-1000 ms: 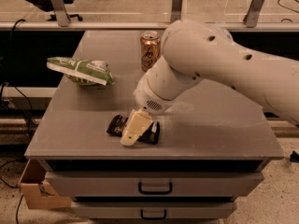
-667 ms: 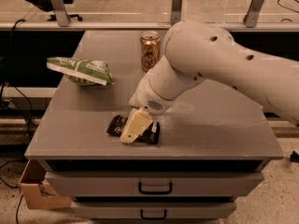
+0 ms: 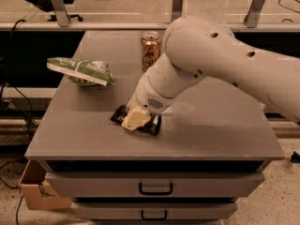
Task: Pick rxbar chocolate
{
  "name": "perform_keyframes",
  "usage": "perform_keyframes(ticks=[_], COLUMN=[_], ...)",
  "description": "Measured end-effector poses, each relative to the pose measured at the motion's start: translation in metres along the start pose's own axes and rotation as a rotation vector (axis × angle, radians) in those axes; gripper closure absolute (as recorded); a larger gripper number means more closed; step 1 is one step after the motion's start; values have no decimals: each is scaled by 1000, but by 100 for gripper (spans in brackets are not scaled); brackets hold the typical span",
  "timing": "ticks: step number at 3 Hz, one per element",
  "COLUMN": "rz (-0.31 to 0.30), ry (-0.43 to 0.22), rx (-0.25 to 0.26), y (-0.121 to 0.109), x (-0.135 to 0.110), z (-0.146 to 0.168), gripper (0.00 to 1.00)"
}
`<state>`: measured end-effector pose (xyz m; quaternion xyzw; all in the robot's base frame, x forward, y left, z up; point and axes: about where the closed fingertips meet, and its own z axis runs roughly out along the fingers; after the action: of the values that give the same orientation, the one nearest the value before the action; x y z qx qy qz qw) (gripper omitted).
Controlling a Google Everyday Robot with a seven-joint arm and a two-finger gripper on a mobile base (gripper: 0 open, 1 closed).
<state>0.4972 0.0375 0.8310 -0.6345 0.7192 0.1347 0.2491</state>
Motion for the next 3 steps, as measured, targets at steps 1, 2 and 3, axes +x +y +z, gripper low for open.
perform_keyframes(ticks=[1,2,3], rz=[0,-31,-66], ry=[0,-49,-75], rx=[0,46,113], y=[0,-16,-35], x=[0,-8,-17], z=[0,-27,-61], gripper=[100,100,100])
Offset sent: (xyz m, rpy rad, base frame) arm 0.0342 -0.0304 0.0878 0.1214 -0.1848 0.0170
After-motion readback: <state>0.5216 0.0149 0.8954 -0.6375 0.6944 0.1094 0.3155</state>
